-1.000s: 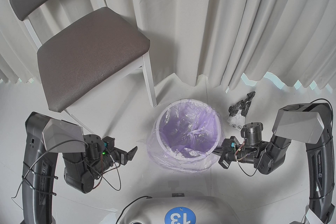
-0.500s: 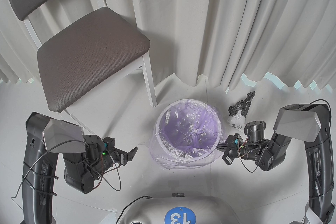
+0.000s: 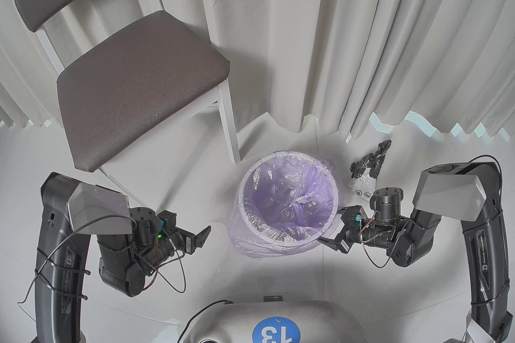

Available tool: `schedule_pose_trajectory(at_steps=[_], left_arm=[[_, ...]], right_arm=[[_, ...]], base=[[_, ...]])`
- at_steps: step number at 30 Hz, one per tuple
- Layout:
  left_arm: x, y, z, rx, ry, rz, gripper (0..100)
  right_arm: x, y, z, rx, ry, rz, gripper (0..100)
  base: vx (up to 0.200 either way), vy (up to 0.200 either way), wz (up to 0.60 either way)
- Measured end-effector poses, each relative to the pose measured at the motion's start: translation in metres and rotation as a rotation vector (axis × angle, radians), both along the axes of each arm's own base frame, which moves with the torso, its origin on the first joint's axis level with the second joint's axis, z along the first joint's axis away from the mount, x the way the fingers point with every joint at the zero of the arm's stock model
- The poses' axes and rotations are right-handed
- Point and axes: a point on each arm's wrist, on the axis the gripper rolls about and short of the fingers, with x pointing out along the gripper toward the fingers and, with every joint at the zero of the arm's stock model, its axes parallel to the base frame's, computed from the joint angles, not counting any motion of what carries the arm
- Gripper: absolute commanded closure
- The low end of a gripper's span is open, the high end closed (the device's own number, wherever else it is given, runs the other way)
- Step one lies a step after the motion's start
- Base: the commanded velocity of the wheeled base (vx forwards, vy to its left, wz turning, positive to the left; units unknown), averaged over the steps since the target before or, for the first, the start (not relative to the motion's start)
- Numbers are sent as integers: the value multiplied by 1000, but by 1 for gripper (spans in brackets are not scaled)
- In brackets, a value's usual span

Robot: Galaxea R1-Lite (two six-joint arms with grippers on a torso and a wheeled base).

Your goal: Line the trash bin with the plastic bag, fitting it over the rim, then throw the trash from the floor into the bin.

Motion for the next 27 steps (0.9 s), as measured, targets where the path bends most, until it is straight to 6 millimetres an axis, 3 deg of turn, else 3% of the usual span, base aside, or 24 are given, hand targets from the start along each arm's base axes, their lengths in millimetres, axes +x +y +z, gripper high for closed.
schedule_pose_trajectory(at_steps=[13, 19, 27], left_arm=[[-1, 1, 2, -1, 0, 2, 0], [-2, 1, 4, -2, -1, 1, 0], [-2, 1, 4, -3, -1, 1, 0]], right_arm=[[-24, -34, 32, -5, 4, -54, 0], [-10, -44, 42, -4, -57, -82, 0], [16, -42, 29, 0, -95, -95, 0]], base=[[0, 0, 0], [0, 0, 0], [0, 0, 0]])
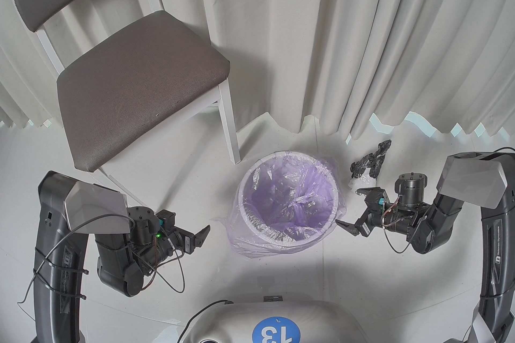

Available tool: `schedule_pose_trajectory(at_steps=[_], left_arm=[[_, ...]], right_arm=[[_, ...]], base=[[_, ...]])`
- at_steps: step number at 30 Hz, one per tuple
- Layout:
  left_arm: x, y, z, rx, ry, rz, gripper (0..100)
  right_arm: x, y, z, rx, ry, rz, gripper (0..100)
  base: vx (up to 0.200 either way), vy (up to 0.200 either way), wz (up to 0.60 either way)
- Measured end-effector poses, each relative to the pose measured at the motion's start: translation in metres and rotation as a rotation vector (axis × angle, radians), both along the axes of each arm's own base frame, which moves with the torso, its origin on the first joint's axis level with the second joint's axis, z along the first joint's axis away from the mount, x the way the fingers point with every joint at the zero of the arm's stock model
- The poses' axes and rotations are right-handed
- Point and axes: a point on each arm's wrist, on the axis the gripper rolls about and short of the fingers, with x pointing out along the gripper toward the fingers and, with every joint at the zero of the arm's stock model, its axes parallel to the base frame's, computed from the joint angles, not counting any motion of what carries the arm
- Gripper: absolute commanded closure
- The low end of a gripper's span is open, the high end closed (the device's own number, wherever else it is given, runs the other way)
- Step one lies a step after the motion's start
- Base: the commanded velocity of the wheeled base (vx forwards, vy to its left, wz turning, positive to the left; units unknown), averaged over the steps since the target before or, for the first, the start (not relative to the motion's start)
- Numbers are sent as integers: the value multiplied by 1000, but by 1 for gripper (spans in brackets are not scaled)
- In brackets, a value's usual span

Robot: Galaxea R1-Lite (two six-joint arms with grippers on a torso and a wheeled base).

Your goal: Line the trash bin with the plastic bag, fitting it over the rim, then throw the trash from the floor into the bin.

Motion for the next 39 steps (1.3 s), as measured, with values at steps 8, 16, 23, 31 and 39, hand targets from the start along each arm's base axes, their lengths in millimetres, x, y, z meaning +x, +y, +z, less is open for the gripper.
schedule_pose_trajectory(at_steps=[8, 16, 23, 31, 39], left_arm=[[2, 1, 0, -5, -4, 6, 0], [3, 1, -2, -1, -4, 7, 0], [1, -2, -7, 0, 12, -2, 0], [-1, -4, -9, 0, 23, -10, 0], [-2, -6, -10, 2, 27, -15, 0]], right_arm=[[27, 0, -20, 4, -32, -14, 0], [41, 3, -34, -3, -1, -12, 0], [41, 6, -34, 0, -50, -20, 0], [41, 7, -29, 93, -219, -79, 0], [30, 2, -49, 124, -204, -199, 0]], base=[[0, 0, 0], [0, 0, 0], [0, 0, 0], [0, 0, 0], [0, 0, 0]])
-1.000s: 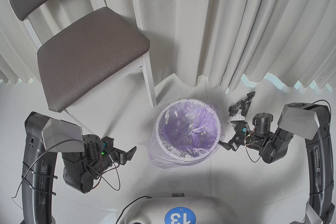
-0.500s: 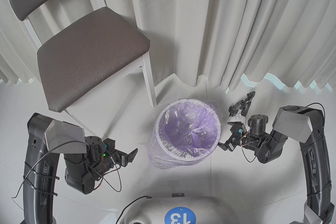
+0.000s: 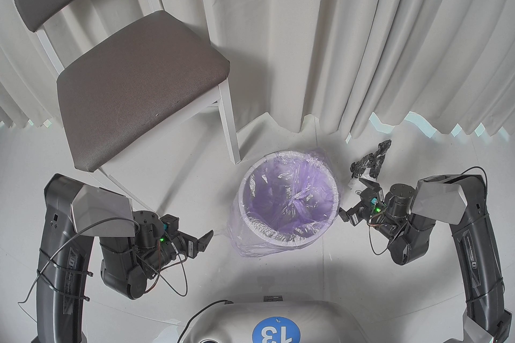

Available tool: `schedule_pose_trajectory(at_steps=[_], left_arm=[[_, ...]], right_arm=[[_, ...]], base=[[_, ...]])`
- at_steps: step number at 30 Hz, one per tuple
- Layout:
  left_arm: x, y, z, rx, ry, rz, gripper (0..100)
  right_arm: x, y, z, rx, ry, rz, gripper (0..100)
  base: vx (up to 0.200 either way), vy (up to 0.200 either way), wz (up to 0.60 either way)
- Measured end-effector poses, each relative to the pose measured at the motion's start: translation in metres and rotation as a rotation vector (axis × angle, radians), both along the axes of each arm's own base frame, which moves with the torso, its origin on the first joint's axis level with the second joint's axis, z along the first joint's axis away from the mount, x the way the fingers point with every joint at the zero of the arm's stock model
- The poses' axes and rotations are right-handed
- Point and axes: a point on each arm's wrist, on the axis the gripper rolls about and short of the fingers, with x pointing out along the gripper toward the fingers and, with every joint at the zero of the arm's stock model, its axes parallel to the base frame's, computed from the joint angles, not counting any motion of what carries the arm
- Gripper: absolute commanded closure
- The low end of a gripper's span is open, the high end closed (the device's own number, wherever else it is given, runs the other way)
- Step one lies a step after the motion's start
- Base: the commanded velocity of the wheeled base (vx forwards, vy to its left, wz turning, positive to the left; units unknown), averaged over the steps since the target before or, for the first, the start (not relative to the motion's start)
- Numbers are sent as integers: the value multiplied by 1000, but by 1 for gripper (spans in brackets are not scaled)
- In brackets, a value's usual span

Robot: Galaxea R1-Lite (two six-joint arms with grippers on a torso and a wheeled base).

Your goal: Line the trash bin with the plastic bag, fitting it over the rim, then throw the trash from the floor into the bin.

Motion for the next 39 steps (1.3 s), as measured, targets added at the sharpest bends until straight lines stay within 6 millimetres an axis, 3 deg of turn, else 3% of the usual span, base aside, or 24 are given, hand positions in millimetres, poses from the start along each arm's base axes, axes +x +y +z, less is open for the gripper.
schedule_pose_trajectory(at_steps=[11, 21, 28, 35, 39], left_arm=[[-1, 1, 0, 0, 4, 5, 0], [1, 3, 0, -2, -1, 10, 0], [6, 0, 3, -11, -21, 4, 0], [12, -9, 16, -28, -79, -14, 0], [12, -15, 40, -45, -139, -30, 0]], right_arm=[[-17, -7, -16, 52, 116, -38, 0], [-18, -45, -19, 125, 164, -151, 0], [-20, -54, -20, 156, 184, -201, 0], [-17, -57, -15, 266, 191, -303, 0], [-13, -53, 3, 415, 179, -353, 0]], base=[[0, 0, 0], [0, 0, 0], [0, 0, 0], [0, 0, 0], [0, 0, 0]])
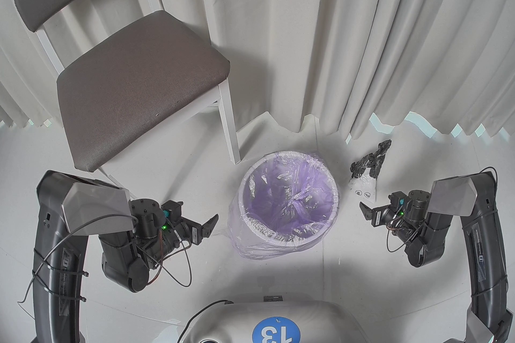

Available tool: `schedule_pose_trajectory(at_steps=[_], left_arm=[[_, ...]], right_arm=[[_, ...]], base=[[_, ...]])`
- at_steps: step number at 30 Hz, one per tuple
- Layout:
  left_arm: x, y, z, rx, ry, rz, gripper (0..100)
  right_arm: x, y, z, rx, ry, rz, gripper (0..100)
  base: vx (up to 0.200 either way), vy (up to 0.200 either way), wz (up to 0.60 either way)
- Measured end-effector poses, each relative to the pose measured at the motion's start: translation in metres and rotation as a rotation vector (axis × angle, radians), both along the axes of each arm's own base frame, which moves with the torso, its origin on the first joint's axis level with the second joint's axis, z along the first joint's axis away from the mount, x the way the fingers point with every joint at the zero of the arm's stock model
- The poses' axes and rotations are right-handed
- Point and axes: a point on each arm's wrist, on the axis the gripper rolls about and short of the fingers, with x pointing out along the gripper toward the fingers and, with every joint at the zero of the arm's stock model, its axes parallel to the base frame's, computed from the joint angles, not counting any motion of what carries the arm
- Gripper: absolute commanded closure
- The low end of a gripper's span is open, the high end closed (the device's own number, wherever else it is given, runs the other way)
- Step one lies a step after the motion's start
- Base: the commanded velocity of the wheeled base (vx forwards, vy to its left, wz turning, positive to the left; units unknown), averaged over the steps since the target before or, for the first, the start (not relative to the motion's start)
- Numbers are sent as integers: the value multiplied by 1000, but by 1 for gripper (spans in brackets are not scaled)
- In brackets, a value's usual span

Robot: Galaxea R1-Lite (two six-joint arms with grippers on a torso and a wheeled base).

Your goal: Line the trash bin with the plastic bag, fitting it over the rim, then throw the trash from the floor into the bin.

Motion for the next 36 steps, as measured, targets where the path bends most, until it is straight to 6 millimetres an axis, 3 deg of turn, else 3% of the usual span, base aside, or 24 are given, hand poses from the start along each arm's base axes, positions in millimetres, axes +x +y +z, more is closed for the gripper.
schedule_pose_trajectory(at_steps=[6, 12, 17, 26, 32, 36], left_arm=[[-15, -17, 46, -30, -101, -59, 0], [-40, -31, 83, -54, -170, -103, 0], [-55, -33, 105, -66, -220, -78, 0], [-89, -40, 132, -80, -231, -64, 0], [-118, -38, 140, -54, -176, -61, 0], [-129, -36, 136, -25, -140, -32, 0]], right_arm=[[-8, -4, 48, 3, -70, 0, 0], [-33, -15, 105, -44, -146, -7, 0], [-57, -21, 140, -68, -89, -16, 0], [-74, -25, 188, -78, 126, -21, 0], [-75, -28, 225, -74, 104, -32, 0], [-64, -31, 244, -60, 13, -50, 0]], base=[[0, 0, 0], [0, 0, 0], [0, 0, 0], [0, 0, 0], [0, 0, 0], [0, 0, 0]])
